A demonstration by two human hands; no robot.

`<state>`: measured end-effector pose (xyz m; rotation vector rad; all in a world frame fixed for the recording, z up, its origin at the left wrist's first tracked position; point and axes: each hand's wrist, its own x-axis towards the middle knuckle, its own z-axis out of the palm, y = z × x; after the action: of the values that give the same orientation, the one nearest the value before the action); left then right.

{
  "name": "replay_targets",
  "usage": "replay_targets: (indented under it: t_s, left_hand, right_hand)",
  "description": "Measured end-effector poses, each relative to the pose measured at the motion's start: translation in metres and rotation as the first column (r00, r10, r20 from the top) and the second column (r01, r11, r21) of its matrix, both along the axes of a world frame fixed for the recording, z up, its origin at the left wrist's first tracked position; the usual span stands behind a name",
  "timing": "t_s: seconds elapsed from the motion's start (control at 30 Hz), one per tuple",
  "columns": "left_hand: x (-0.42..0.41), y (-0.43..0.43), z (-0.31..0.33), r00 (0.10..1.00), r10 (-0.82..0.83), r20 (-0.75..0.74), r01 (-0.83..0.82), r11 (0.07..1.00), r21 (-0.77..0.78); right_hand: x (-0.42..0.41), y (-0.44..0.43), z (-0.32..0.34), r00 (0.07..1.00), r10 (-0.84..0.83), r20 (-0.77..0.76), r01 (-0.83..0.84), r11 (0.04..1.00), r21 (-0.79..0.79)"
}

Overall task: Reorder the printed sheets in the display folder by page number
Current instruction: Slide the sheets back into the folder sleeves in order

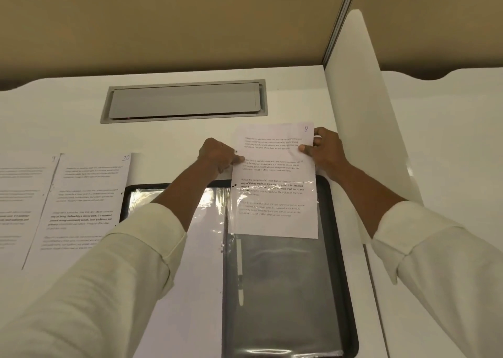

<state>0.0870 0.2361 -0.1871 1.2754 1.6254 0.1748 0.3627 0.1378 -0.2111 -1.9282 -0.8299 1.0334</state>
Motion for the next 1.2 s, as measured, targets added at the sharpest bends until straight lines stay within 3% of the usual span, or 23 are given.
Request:
replay_targets:
  t_s: [0.23,0.37,0.57,0.77,0.87,1.07,1.2]
  left_hand:
    - [-0.017,-0.006,-0.002,0.987,-0.127,-0.097,0.127,0.992,-0.009]
    - [-0.03,-0.01,0.004,0.974,-0.215,-0.075,0.211,0.976,-0.048]
    - [-0.025,-0.001,0.001,0.998,-0.041,0.05,0.041,0.999,-0.002]
    - [-0.029,-0.01,-0.005,0.992,-0.123,-0.024,0.123,0.992,-0.015]
    - [-0.036,-0.015,-0.006,0.987,-0.152,-0.059,0.152,0.988,0.001]
    - [-0.039,-0.019,0.001,0.99,-0.142,0.002,0.142,0.99,-0.025]
    - [-0.036,-0.02,0.003,0.997,-0.03,0.069,0.029,0.999,0.02]
  right_hand:
    - [-0.003,0.005,-0.001,0.999,0.031,-0.025,-0.032,0.999,-0.028]
    - [-0.004,-0.002,-0.001,0.986,0.151,-0.065,-0.159,0.978,-0.135]
    - [-0.01,-0.025,0.004,0.983,0.18,-0.032,-0.182,0.979,-0.094]
    - [-0.016,-0.024,0.003,0.991,0.043,0.125,-0.04,0.999,-0.03]
    - [-0.019,-0.025,0.002,0.988,0.069,0.139,-0.061,0.996,-0.057]
    - [-0.012,-0.031,0.01,0.977,0.21,0.029,-0.204,0.97,-0.133]
    - [-0.013,-0.036,0.016,0.974,0.225,0.002,-0.224,0.97,-0.098]
